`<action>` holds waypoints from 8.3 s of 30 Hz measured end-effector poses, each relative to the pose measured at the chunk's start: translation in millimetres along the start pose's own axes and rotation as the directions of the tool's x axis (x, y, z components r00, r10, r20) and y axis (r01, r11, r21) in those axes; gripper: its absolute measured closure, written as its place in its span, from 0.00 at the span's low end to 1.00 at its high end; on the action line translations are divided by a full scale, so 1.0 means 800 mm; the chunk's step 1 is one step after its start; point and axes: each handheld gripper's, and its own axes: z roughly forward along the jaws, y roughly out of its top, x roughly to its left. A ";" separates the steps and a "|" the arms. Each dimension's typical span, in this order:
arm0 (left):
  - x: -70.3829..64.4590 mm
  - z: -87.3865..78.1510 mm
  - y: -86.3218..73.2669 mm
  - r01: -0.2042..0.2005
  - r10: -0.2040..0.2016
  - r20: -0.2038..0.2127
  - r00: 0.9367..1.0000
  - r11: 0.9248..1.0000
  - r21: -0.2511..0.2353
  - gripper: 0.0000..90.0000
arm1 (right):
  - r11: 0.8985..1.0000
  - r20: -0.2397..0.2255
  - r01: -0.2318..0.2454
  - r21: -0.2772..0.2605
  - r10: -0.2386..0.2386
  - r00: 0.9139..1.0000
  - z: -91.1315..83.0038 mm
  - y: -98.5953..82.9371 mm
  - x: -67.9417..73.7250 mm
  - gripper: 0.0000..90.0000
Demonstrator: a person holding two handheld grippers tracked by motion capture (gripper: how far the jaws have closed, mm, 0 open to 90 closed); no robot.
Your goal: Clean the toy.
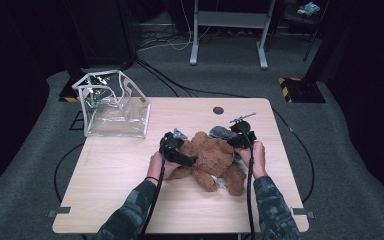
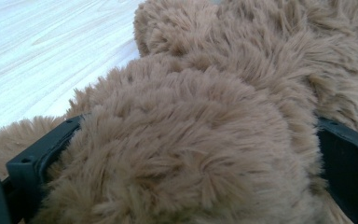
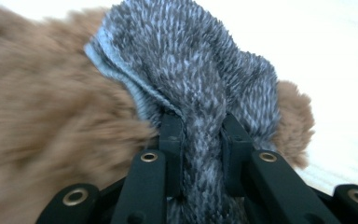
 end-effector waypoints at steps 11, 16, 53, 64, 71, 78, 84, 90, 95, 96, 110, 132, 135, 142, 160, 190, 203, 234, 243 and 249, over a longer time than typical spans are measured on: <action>0.000 0.000 -0.001 -0.001 0.001 0.002 1.000 1.000 0.006 0.00 | 0.997 0.116 -0.075 0.004 0.074 0.991 0.010 -0.012 -0.035 0.84; 0.002 0.000 -0.001 0.000 0.000 0.010 1.000 1.000 0.004 0.00 | 0.993 0.174 -0.119 0.007 0.116 0.978 0.003 -0.019 -0.055 0.84; 0.004 0.002 -0.002 0.013 -0.013 0.009 1.000 1.000 0.006 0.00 | 0.999 0.151 -0.039 0.034 0.034 0.988 0.015 0.000 -0.032 0.84; 0.006 0.001 -0.002 0.005 -0.006 0.010 1.000 1.000 0.012 0.00 | 0.983 0.238 -0.174 0.058 0.155 0.959 0.010 -0.029 -0.080 0.84; 0.004 0.002 -0.002 0.016 -0.016 0.004 1.000 1.000 0.006 0.00 | 0.986 0.059 -0.135 -0.103 0.141 0.988 -0.050 -0.023 -0.046 0.84; 0.004 0.002 -0.002 0.016 -0.016 0.005 1.000 1.000 0.005 0.00 | 0.998 0.025 -0.058 -0.018 0.059 0.998 -0.003 -0.028 -0.020 0.84; 0.005 0.003 -0.003 0.014 -0.014 0.011 1.000 1.000 0.006 0.00 | 0.990 0.086 -0.141 -0.025 0.143 0.986 0.011 -0.043 -0.051 0.84; 0.006 0.002 -0.002 0.010 -0.010 0.009 1.000 1.000 0.015 0.00 | 0.980 0.128 -0.199 0.014 0.196 0.972 0.000 -0.056 -0.081 0.84; 0.006 0.002 -0.002 0.006 -0.006 0.008 1.000 1.000 0.017 0.00 | 0.990 0.069 -0.122 -0.063 0.127 0.990 -0.059 -0.049 -0.058 0.84; 0.006 0.002 -0.002 0.004 -0.004 0.009 1.000 1.000 0.017 0.00 | 0.991 0.060 -0.110 -0.081 0.115 0.992 -0.071 -0.048 -0.051 0.84; 0.005 0.005 -0.002 0.019 -0.019 0.002 1.000 1.000 0.009 0.00 | 0.998 -0.056 -0.053 -0.018 0.052 0.997 -0.028 -0.039 -0.005 0.85; 0.007 0.003 -0.003 0.014 -0.014 0.005 1.000 1.000 0.020 0.00 | 0.998 -0.062 -0.041 -0.048 0.038 0.997 -0.081 -0.033 -0.008 0.84; 0.007 0.003 -0.003 0.011 -0.011 0.001 1.000 1.000 0.021 0.00 | 1.000 -0.061 -0.012 -0.019 0.011 0.998 -0.063 -0.031 0.004 0.84; 0.006 0.005 -0.002 0.023 -0.023 0.000 1.000 1.000 0.009 0.00 | 0.997 -0.077 -0.079 0.020 0.080 0.994 -0.031 -0.040 -0.008 0.84; 0.006 0.004 -0.004 0.022 -0.022 0.000 1.000 1.000 0.010 0.00 | 0.996 0.009 -0.089 0.016 0.089 0.996 -0.062 -0.063 -0.033 0.83; 0.004 0.005 -0.005 0.023 -0.023 -0.011 1.000 1.000 0.011 0.00 | 0.999 0.010 -0.024 0.041 0.023 1.000 -0.075 -0.088 -0.011 0.82; 0.003 0.005 -0.004 0.021 -0.021 -0.016 1.000 1.000 0.015 0.00 | 0.999 0.007 0.000 0.053 -0.001 1.000 -0.043 -0.094 0.018 0.82; 0.002 0.007 -0.004 0.018 -0.018 -0.028 0.999 1.000 0.025 0.00 | 0.993 0.047 0.116 -0.031 -0.115 0.992 -0.046 -0.090 0.063 0.82; 0.004 0.007 -0.005 0.026 -0.026 -0.017 1.000 0.999 0.020 0.00 | 0.996 0.066 0.090 0.023 -0.091 0.994 -0.057 -0.122 0.046 0.83; 0.005 0.007 -0.004 0.024 -0.023 -0.016 1.000 0.999 0.021 0.00 | 0.995 0.089 0.073 0.064 -0.078 0.993 -0.064 -0.140 0.037 0.83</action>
